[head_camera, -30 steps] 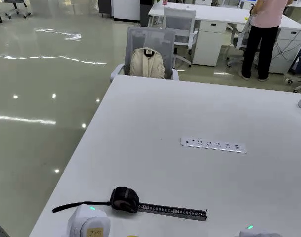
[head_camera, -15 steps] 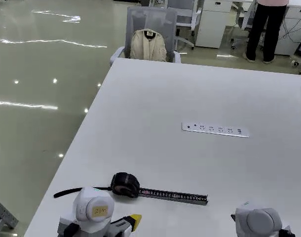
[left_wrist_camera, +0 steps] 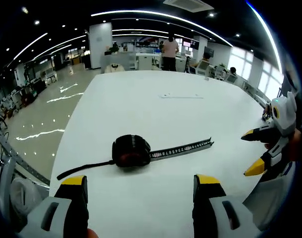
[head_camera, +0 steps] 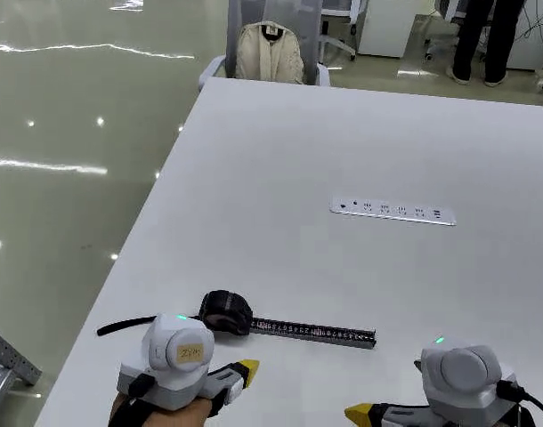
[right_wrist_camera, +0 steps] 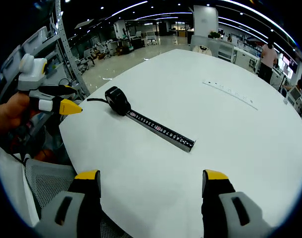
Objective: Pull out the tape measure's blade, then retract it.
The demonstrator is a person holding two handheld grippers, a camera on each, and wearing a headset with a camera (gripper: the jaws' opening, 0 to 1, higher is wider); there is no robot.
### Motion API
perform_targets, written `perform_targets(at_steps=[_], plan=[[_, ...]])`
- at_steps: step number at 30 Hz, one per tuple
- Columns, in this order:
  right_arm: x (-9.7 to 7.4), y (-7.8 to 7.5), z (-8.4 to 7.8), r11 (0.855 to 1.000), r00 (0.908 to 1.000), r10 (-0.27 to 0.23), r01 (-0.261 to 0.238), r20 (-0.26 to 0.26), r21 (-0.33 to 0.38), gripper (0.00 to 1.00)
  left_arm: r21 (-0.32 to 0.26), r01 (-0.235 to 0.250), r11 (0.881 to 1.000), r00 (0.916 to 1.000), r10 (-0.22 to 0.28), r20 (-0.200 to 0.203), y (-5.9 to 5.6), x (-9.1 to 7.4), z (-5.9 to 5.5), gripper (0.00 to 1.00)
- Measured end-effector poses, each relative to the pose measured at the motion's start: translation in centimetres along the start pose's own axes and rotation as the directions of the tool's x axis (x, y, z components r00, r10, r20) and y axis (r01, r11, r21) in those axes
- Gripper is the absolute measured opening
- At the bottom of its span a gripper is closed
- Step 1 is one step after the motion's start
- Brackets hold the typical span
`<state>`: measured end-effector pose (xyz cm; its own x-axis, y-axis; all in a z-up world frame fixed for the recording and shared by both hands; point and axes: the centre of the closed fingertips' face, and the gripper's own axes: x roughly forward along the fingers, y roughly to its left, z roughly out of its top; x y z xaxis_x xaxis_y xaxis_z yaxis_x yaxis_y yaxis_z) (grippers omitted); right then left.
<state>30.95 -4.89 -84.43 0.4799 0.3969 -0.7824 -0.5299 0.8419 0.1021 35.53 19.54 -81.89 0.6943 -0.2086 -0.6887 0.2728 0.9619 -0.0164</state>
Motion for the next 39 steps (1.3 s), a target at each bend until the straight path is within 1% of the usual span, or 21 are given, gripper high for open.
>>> perform_targets(at_steps=[6,10,14,18,21,22,34,39], plan=[[0.6,-0.6,0.0,1.0,0.9999,0.01,-0.011,-0.013,-0.014,0.85,-0.006,-0.001,1.0,1.0,0.001,-0.009,-0.1,1.1,0.3,0.84],[1.1,-1.0,0.0,1.0,0.9996,0.015,-0.016,-0.022,-0.018,0.84,-0.008,0.0,1.0,0.9998,-0.001,-0.02,-0.3,1.7,0.2,0.84],[1.5,-1.2,0.2,0.999,0.9994,0.023,-0.024,-0.026,-0.025,0.83,-0.016,-0.003,1.0,0.9996,0.003,-0.028,-0.3,2.4,0.2,0.84],[1.6,-1.2,0.2,0.999,0.9994,0.024,-0.025,-0.025,-0.029,0.81,-0.017,-0.004,1.0,0.9996,0.004,-0.028,-0.3,2.5,0.2,0.83],[1.7,-1.1,0.2,0.998,0.999,0.032,-0.034,-0.029,-0.047,0.8,-0.02,-0.004,1.0,0.9995,0.003,-0.032,-0.3,2.7,0.2,0.83],[2.2,-1.3,0.3,0.997,0.9983,0.045,-0.047,-0.037,-0.064,0.8,-0.025,-0.014,1.0,0.9993,0.013,-0.036,-0.1,3.2,0.3,0.83],[3.3,-2.7,0.4,0.993,0.997,0.055,-0.06,-0.055,-0.102,0.76,-0.045,-0.031,0.999,0.9987,0.029,-0.041,0.4,4.7,0.9,0.81],[3.8,-3.0,0.5,0.99,0.9961,0.062,-0.069,-0.063,-0.126,0.75,-0.057,-0.038,0.998,0.9981,0.036,-0.049,0.6,5.4,0.8,0.8]])
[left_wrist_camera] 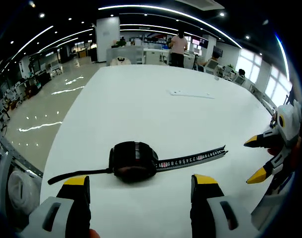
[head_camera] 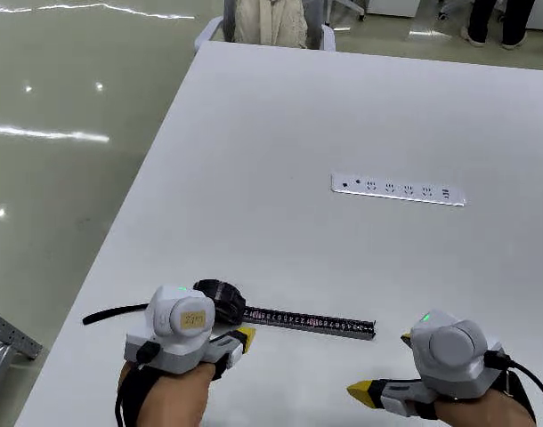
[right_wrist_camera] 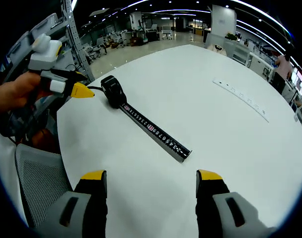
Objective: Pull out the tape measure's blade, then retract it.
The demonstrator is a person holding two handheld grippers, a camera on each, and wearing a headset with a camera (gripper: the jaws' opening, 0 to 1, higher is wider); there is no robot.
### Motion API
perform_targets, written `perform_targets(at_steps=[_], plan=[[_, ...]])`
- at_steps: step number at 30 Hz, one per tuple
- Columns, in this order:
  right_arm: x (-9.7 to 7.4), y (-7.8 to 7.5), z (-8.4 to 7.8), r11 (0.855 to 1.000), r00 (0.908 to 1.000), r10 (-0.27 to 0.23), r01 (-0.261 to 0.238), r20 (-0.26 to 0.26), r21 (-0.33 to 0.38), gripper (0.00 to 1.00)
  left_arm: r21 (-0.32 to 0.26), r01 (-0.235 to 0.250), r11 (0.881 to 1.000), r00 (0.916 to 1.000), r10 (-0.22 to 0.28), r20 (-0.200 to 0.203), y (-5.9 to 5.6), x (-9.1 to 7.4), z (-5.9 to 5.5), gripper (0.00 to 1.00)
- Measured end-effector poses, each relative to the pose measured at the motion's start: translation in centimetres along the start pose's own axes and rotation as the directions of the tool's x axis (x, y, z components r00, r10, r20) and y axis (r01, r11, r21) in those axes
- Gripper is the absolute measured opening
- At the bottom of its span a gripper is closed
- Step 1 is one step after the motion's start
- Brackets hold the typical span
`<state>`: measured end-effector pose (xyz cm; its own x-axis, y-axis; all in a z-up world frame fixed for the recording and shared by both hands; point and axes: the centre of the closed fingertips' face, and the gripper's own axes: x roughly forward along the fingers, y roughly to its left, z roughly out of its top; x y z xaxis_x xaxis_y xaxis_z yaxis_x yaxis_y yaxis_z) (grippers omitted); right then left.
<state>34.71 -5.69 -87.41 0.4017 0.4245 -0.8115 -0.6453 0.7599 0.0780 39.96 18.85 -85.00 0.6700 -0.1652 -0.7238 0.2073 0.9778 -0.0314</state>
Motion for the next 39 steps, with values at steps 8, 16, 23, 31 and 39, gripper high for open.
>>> perform_targets(at_steps=[8,16,23,31,39], plan=[[0.9,-0.6,0.2,0.998,0.9997,0.018,-0.019,-0.014,-0.054,0.71,-0.022,-0.008,1.0,0.9999,0.008,-0.013,0.2,0.9,-0.1,0.8],[1.7,-1.1,0.4,0.995,0.999,0.036,-0.038,-0.025,-0.093,0.67,-0.037,-0.015,0.999,0.9997,0.014,-0.019,0.3,1.7,-0.2,0.78],[2.4,-1.8,0.2,0.991,0.9981,0.044,-0.049,-0.043,-0.122,0.66,-0.045,-0.024,0.999,0.9995,0.023,-0.023,0.5,2.4,0.1,0.77],[3.0,-2.4,0.4,0.986,0.9973,0.053,-0.061,-0.052,-0.158,0.62,-0.058,-0.033,0.998,0.9992,0.032,-0.026,0.8,3.1,0.3,0.77],[3.5,-2.8,0.6,0.979,0.9961,0.064,-0.074,-0.061,-0.19,0.6,-0.069,-0.042,0.997,0.9988,0.04,-0.03,1.0,3.8,0.3,0.76]])
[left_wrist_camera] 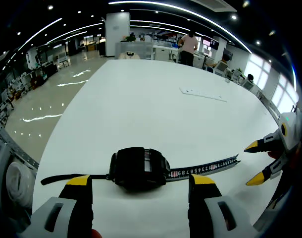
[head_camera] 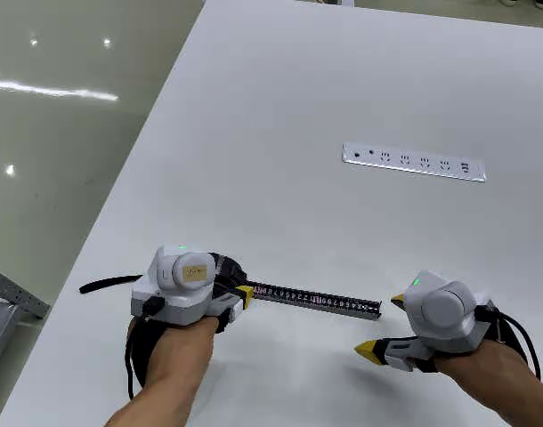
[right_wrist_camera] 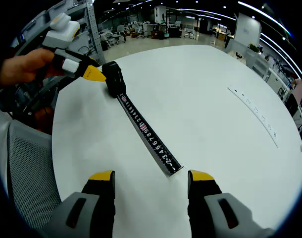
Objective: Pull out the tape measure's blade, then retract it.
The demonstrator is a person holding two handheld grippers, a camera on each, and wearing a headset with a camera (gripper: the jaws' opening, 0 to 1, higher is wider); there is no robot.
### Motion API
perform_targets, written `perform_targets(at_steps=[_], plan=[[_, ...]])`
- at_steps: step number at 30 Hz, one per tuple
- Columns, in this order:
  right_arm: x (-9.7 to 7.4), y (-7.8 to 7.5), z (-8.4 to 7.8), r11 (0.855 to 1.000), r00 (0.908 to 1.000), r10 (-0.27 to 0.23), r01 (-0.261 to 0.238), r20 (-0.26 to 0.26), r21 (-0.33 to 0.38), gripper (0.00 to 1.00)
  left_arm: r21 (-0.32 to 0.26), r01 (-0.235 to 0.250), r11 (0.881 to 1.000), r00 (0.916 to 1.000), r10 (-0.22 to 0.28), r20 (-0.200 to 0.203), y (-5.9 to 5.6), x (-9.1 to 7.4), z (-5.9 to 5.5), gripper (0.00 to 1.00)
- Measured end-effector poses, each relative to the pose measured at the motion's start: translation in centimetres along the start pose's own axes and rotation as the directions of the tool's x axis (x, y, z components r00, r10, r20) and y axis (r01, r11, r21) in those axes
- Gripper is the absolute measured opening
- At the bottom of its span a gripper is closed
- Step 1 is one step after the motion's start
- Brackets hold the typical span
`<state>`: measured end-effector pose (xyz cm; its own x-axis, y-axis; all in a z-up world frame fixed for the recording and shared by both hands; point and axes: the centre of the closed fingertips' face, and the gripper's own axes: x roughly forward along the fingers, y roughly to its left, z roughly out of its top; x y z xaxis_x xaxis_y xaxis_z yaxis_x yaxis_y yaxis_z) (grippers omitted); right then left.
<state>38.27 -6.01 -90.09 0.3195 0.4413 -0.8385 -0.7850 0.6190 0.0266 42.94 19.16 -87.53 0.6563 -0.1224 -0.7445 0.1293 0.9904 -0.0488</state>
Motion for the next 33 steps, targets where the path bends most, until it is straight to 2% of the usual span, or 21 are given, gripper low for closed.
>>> perform_targets(at_steps=[7,18,25,33], plan=[[0.5,-0.6,0.1,1.0,0.9999,0.01,-0.01,-0.006,-0.025,0.58,-0.007,-0.002,1.0,1.0,0.002,-0.007,0.1,0.7,-0.1,0.76],[1.6,-1.7,0.0,0.994,0.999,0.03,-0.034,-0.034,-0.106,0.53,-0.011,-0.006,1.0,0.9999,0.006,-0.016,0.4,1.7,0.0,0.75],[2.1,-2.5,-0.1,0.983,0.997,0.045,-0.056,-0.062,-0.173,0.49,-0.012,-0.009,1.0,0.9998,0.009,-0.02,0.5,2.3,0.2,0.74],[2.4,-2.6,-0.2,0.967,0.9937,0.073,-0.091,-0.085,-0.238,0.42,-0.014,-0.01,1.0,0.9996,0.009,-0.026,0.5,2.8,0.3,0.74]])
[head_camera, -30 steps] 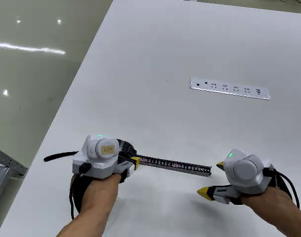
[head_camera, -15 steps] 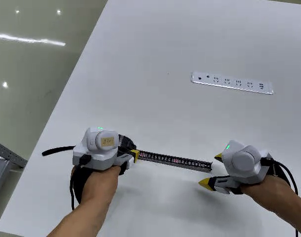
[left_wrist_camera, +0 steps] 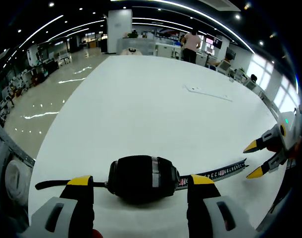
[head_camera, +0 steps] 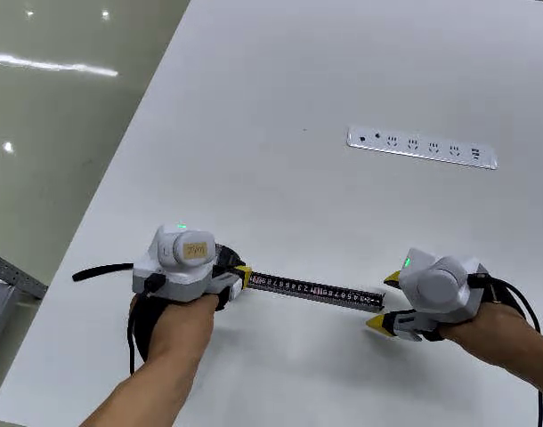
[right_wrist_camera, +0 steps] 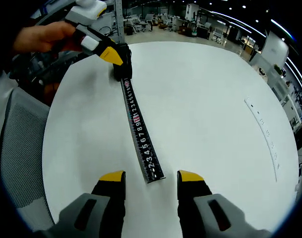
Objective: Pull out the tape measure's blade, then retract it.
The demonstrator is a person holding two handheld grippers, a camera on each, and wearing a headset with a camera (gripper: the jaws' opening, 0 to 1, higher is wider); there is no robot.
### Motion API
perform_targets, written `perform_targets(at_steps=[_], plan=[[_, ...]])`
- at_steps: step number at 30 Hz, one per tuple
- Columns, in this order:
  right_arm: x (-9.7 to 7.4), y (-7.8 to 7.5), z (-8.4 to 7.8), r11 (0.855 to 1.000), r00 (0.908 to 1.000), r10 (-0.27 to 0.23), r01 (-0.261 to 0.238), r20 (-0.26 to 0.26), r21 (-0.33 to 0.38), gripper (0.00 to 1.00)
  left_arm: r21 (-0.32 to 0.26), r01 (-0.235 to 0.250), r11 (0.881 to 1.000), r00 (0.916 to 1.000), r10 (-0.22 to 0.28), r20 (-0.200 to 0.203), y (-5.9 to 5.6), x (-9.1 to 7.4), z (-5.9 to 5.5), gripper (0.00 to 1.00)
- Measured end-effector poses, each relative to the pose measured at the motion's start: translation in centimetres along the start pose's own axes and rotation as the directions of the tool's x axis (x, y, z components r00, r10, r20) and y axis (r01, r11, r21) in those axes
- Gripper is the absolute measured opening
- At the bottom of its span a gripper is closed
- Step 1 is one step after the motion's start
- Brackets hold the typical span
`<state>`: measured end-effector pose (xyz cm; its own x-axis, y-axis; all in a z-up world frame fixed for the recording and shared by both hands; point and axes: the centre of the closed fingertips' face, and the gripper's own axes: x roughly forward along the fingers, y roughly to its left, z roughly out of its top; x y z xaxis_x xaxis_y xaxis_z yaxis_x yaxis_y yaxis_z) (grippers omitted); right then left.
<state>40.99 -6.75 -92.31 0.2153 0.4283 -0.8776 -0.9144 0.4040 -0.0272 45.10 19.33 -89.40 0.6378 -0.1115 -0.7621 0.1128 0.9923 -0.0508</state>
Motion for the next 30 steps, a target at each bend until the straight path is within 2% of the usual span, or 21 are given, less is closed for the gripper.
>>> perform_targets(at_steps=[6,8,14,21,30], plan=[[0.4,-0.2,-0.3,0.998,0.9996,0.025,-0.026,-0.016,-0.053,0.38,-0.002,0.0,1.0,1.0,0.0,-0.005,0.2,0.2,0.0,0.74],[0.5,-0.1,-0.6,0.995,0.9989,0.035,-0.038,-0.03,-0.09,0.37,-0.006,-0.002,1.0,1.0,0.002,-0.007,0.3,0.3,0.0,0.74],[0.8,-0.1,-0.8,0.988,0.9973,0.059,-0.065,-0.045,-0.14,0.32,-0.017,-0.004,1.0,0.9999,0.004,-0.012,0.5,0.6,-0.3,0.73],[1.0,-0.4,-0.8,0.982,0.9957,0.076,-0.084,-0.052,-0.172,0.25,-0.025,-0.002,1.0,0.9999,0.002,-0.016,0.5,0.7,-0.6,0.72],[1.1,-0.3,-0.9,0.977,0.9943,0.089,-0.099,-0.058,-0.187,0.22,-0.028,-0.001,1.0,0.9999,0.001,-0.016,0.4,0.7,-0.6,0.72]])
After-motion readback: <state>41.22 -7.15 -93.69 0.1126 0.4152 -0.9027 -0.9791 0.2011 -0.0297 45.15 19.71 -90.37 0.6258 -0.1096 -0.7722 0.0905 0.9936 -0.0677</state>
